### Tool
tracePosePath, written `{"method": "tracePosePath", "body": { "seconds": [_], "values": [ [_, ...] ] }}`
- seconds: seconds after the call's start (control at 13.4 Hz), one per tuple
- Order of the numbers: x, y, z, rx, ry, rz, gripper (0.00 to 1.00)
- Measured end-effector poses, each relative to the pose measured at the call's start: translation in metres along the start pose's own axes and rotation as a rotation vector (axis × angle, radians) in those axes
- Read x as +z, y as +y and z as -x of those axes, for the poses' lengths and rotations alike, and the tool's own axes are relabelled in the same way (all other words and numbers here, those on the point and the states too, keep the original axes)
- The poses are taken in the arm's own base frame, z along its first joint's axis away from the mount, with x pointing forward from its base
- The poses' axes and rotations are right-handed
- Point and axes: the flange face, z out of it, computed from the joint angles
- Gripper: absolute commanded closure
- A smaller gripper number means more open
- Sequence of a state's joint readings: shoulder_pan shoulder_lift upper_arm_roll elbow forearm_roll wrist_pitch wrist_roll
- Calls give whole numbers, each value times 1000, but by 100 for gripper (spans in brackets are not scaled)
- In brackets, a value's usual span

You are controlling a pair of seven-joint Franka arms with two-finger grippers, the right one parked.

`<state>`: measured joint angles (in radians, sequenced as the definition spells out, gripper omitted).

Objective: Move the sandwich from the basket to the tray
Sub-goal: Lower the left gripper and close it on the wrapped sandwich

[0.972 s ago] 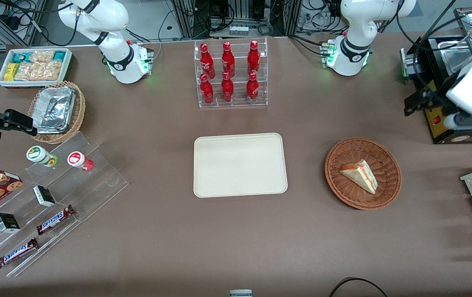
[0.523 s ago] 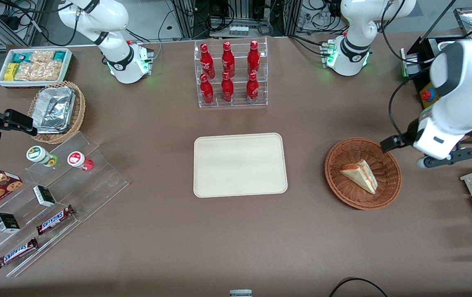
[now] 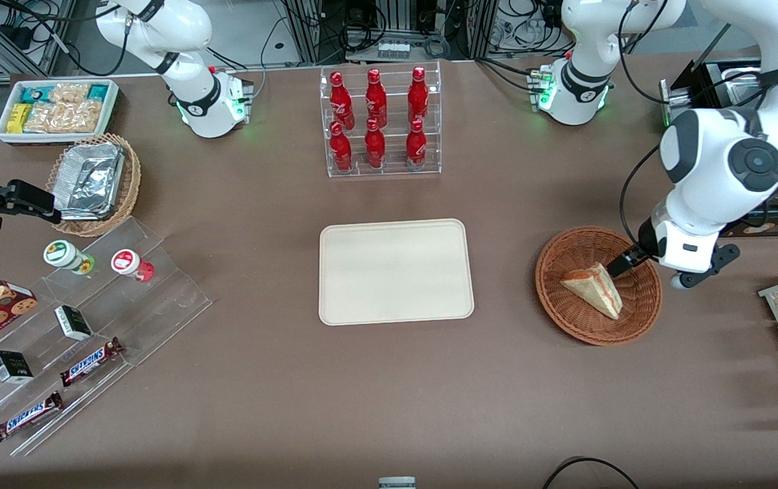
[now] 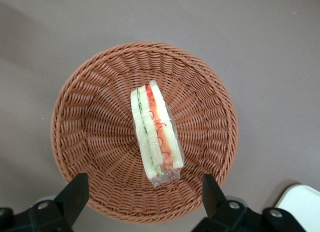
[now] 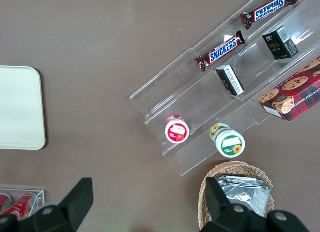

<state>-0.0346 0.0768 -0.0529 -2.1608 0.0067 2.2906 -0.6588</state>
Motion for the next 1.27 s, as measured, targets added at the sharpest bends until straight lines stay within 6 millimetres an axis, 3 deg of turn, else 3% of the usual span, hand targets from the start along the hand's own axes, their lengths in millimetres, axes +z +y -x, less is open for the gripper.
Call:
{"method": "tracePosePath", "body": {
  "seconds": [0.22, 0.6, 1.27],
  "values": [
    [26, 2, 11, -21, -10, -10, 0],
    [68, 6, 11, -27, -27, -30, 0],
    [100, 8, 9, -57, -22, -23, 2]
  ]
}}
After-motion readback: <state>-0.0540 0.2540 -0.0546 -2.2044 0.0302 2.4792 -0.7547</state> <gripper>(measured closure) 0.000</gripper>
